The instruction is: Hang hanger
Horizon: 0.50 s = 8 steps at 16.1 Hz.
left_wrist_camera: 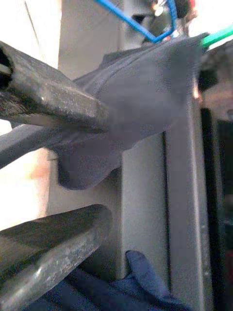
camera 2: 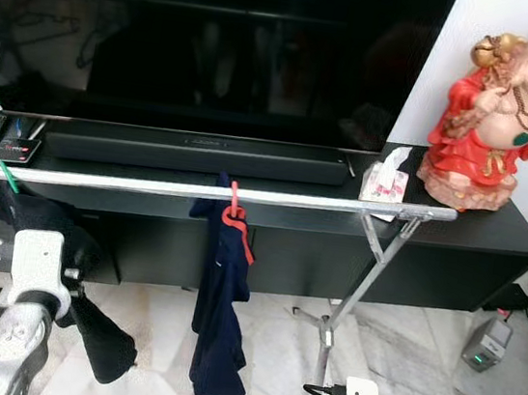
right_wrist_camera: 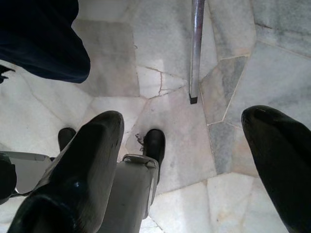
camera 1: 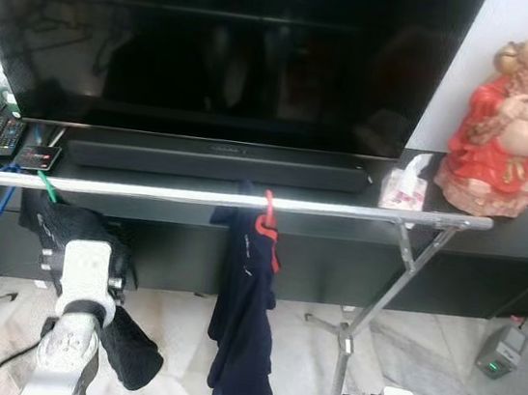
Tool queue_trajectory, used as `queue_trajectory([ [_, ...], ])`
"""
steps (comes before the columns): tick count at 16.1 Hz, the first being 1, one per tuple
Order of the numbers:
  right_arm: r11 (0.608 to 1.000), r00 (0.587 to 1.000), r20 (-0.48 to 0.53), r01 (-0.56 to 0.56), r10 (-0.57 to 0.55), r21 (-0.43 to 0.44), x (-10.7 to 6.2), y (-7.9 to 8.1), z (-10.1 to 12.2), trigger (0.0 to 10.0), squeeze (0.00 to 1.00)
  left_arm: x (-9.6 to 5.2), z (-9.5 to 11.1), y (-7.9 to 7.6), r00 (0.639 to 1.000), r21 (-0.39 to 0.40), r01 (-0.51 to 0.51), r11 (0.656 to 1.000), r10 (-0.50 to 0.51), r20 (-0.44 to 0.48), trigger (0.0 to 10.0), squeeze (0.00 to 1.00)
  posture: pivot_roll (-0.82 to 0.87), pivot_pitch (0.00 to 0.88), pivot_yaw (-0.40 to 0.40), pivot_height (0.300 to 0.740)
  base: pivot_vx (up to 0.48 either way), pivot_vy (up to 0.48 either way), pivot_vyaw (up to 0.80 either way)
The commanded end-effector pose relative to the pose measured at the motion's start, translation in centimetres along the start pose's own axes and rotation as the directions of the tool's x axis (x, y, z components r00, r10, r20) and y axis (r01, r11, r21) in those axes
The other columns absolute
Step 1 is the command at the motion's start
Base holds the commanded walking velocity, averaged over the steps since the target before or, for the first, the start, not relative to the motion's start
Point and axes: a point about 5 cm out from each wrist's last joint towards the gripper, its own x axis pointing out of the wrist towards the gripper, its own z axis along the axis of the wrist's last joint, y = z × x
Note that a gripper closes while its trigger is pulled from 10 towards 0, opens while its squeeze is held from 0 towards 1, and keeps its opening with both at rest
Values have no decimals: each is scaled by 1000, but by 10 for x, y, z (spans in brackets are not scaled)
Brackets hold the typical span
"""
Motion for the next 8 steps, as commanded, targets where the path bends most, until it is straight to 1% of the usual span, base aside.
queue_trajectory([
  [1,1000,1000,2,4,-4,-7,0,-2,2,10000,0,0,12,0,999,52,-11,999,9,37,10000,0,79,0,-47,740,0,0,0],
  [2,1000,1000,2,4,-4,-7,0,-2,2,10000,0,0,14,-1,999,71,-6,997,2,45,10000,0,81,0,-48,740,0,0,0],
  [3,1000,1000,2,4,-4,-7,0,-2,2,10000,0,-3,11,0,999,88,-28,996,26,22,10000,0,81,0,-48,740,0,0,0],
  [5,1000,1000,1,5,-5,-7,-1,-3,1,10000,0,-8,7,5,994,88,-106,990,109,-31,10000,0,82,0,-52,740,0,0,0],
  [6,1000,1000,-2,6,-6,-10,-1,-4,1,10000,0,-13,4,10,985,109,-152,982,160,-63,10000,0,85,0,-56,740,0,0,0],
  [8,1000,1000,-6,6,-6,-17,-1,-6,0,10000,0,-21,-6,19,955,139,-244,960,263,-134,10000,0,89,0,-67,740,0,0,0],
])
